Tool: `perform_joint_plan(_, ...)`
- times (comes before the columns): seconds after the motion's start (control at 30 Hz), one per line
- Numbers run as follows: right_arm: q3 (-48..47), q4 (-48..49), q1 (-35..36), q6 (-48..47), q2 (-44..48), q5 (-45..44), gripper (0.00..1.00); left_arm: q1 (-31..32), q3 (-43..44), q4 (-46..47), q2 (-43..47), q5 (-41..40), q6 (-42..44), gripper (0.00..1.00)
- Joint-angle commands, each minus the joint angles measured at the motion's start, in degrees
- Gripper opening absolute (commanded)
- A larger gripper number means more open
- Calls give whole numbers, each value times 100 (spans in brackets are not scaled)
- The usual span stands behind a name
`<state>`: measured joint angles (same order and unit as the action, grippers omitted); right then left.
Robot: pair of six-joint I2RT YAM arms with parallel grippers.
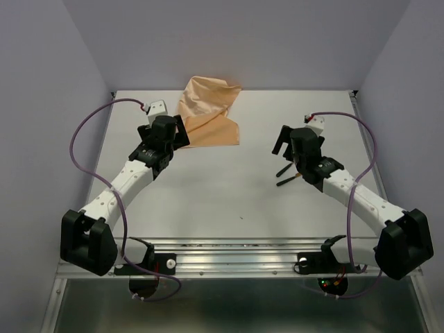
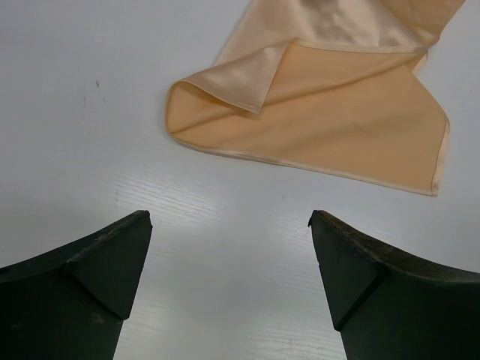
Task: Fold the napkin into a case and place the utensils inside
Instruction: Pick up the crumpled napkin from the corner of the board.
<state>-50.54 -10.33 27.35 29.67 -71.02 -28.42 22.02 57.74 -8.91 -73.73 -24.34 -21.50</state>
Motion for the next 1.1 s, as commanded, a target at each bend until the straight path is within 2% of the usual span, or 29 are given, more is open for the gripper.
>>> perform_joint_plan(0.0, 18, 57, -20, 126, -61, 47, 100, -14, 27, 179, 105, -36, -47, 99)
perform_joint_plan(0.23, 1, 48, -20, 127, -263, 232, 100, -5, 957, -769, -711, -247, 136, 98)
perform_joint_plan(0.57, 255, 408, -20, 4, -166, 882, 100, -119, 2381, -1280, -2258, -686, 488, 82)
perform_joint_plan(0.77, 256, 549, -20, 82, -324, 1120, 100, -566, 3199, -1280, -3382, -274, 725, 74)
perform_joint_plan(1.07, 159, 567, -20, 179, -623, 1234, 100, -611, 4368, -1298, -4632, 280, 1016, 71)
